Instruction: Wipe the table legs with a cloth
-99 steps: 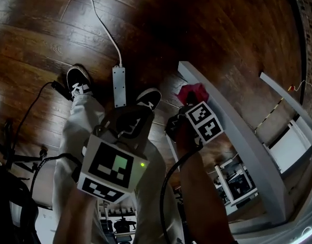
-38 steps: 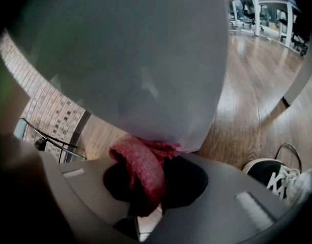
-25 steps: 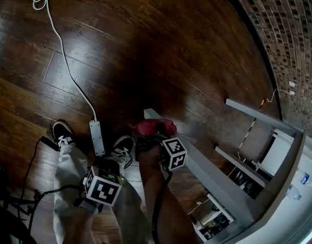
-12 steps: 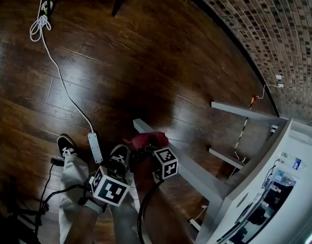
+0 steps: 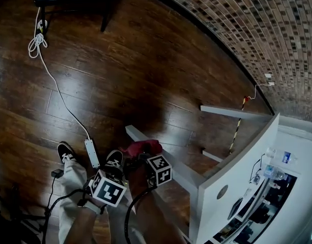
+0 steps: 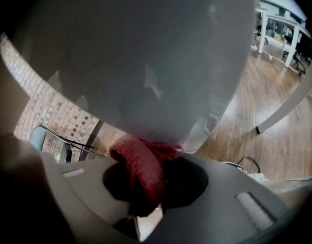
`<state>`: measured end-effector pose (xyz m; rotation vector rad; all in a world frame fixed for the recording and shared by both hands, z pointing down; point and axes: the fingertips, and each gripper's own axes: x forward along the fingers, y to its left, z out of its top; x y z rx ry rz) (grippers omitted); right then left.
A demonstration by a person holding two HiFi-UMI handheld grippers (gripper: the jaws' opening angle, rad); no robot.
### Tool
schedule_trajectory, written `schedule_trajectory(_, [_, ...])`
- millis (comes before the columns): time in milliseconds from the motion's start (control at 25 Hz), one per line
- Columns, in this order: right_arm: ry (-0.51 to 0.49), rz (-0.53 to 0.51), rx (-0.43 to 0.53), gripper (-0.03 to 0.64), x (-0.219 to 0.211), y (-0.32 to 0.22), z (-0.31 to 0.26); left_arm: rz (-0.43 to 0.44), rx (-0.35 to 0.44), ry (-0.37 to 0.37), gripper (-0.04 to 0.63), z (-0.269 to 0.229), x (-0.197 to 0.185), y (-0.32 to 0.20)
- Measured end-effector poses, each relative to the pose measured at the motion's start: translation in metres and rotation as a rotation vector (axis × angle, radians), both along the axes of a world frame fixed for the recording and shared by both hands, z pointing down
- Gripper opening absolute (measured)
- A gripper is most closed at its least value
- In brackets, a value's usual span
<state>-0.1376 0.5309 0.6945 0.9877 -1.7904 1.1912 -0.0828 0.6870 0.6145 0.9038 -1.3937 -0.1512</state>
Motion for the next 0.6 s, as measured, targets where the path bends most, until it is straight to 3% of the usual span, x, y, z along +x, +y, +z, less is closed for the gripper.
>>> schedule_trajectory(280, [-0.001,0.008,-0.001,0.069,0.000,-0.001,-0.040,0.051,-0.027,-0.080,0.002,-0.040,-0.020,-0.003])
schedule_trajectory(600, [-0.014,0.017,-0.003,0.069,-0.002,-0.001,-0.079,0.054,-0.039,-0.115,0.002,-0.076,-0.036,0.010])
